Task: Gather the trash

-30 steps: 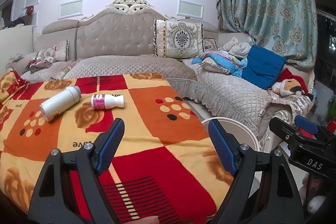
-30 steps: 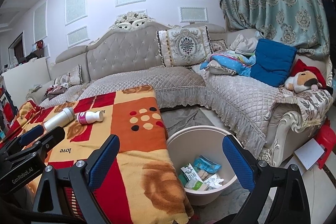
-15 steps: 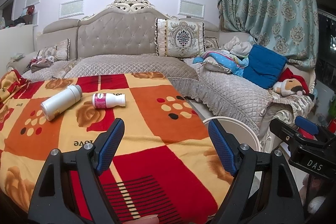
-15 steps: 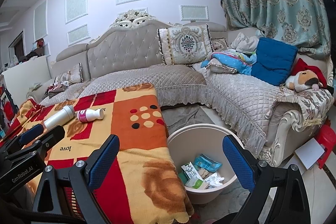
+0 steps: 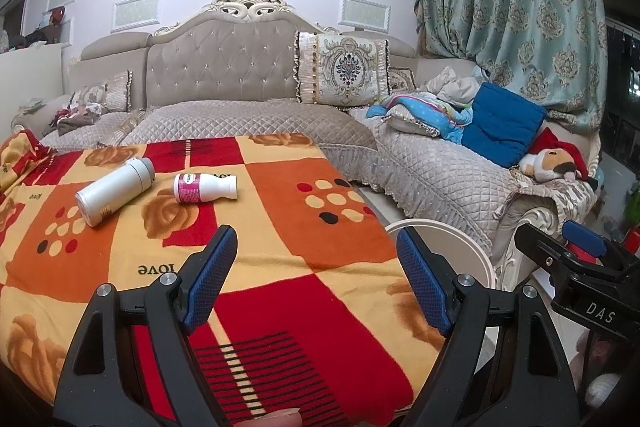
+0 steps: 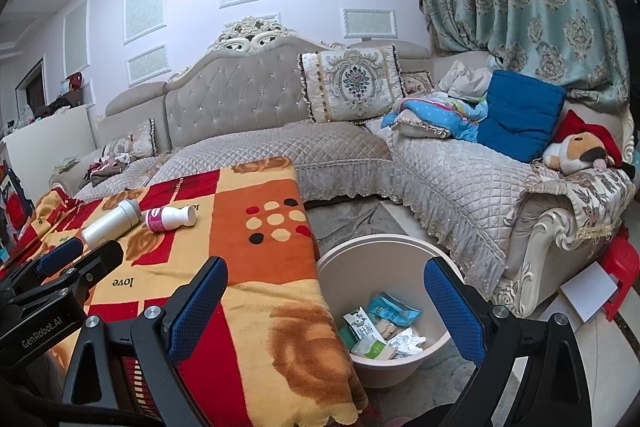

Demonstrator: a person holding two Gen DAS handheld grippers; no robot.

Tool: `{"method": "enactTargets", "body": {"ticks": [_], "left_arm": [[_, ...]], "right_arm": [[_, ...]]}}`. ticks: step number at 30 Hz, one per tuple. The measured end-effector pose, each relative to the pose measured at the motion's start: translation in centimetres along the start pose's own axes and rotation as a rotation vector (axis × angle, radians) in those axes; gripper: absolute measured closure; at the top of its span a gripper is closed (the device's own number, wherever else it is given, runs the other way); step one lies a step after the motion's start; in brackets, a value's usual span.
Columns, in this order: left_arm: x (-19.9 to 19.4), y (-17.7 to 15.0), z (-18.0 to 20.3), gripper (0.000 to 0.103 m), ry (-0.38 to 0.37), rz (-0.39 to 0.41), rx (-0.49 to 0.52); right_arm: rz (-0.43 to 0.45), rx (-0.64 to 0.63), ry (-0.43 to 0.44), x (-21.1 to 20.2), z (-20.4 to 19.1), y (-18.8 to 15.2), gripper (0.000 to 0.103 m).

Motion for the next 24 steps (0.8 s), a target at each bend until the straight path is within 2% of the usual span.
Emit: {"method": "enactTargets", "body": {"ticks": [24], "left_arm": [[-0.27, 0.13, 0.05, 0.021, 0.014, 0.016, 0.006]], "right_arm": [[0.004, -0.007, 0.000, -0.09, -0.01, 0.12, 0.005]]}}
Point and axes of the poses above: each gripper's, at about its wrist camera, not at the fingertips, and x roughly the way its jaws point, z to its right, y to its top, the point moved 6 cm from there along x, roughly the way its jaws point, and after that the axes turned 11 degrees about z, right-handed, at the moved point
